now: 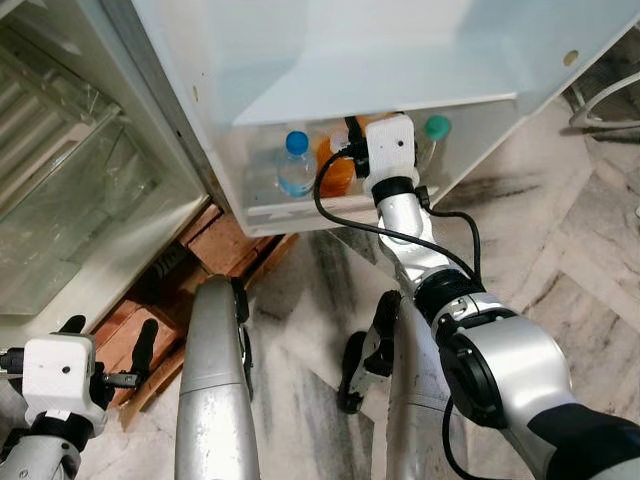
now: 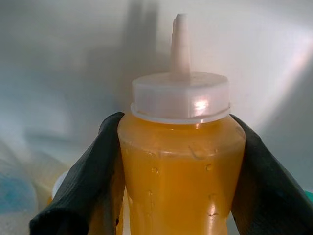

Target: Restocking fridge

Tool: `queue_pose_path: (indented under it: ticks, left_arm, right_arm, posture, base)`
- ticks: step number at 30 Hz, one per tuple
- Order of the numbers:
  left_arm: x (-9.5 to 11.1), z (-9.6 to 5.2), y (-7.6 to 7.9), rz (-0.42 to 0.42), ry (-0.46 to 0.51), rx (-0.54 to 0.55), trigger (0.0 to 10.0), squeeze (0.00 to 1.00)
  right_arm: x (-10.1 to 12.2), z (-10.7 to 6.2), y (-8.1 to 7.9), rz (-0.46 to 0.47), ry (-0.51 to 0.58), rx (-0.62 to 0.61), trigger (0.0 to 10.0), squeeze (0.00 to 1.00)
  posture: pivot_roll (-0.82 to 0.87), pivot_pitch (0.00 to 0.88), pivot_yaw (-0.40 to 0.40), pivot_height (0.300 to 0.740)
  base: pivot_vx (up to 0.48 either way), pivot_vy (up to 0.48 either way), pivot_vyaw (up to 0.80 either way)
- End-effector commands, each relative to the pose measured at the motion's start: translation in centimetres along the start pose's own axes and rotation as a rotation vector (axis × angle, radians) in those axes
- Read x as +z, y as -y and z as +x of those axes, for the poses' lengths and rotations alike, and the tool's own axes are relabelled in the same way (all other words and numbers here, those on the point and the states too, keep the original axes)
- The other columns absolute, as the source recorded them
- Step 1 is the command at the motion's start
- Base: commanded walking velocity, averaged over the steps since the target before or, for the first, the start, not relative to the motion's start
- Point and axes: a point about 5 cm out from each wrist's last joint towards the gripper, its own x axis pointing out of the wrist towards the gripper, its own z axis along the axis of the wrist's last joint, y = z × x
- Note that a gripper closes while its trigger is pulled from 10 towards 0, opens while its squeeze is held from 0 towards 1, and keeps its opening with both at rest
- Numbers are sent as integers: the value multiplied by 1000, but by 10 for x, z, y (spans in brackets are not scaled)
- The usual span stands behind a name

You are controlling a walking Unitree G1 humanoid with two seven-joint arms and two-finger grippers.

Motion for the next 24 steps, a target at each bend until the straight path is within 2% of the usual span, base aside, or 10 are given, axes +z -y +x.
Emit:
queue_pose_path:
  ticks: [1,9,10,12,16,18,24]
  left_arm:
    - [-5,-7,-1,7,-40,5,10000,0]
    - [-5,-5,1,4,-44,-6,10000,0]
    - [-5,-4,2,2,-41,-10,10000,0]
    - [-5,-3,2,1,-39,-11,10000,0]
    - [-5,-2,2,0,-40,-9,10000,0]
    - [-4,-2,2,2,-39,-8,10000,0]
    - [-3,-6,-1,15,-39,5,10000,0]
  right_arm:
    - [-25,-17,-4,8,-124,-9,10000,0]
    - [-39,-26,1,41,-184,-22,10000,0]
    - [-43,-28,4,95,-206,-37,10000,0]
    - [-46,-31,6,119,-220,-44,10000,0]
    - [-48,-35,7,113,-210,-47,10000,0]
    - [-45,-33,5,92,-194,-38,10000,0]
    - [-15,-10,-4,68,-80,-16,10000,0]
  posture:
    - [416,469,-53,559]
    - [398,469,-53,559]
    - [397,467,-54,559]
    - [396,466,-55,559]
    - [395,466,-53,559]
    - [400,467,-50,559]
    - [433,471,-46,559]
  base:
    - [0,0,0]
    - [0,0,0]
    - [0,0,0]
    - [0,0,0]
    - [0,0,0]
    - [0,0,0]
    - [0,0,0]
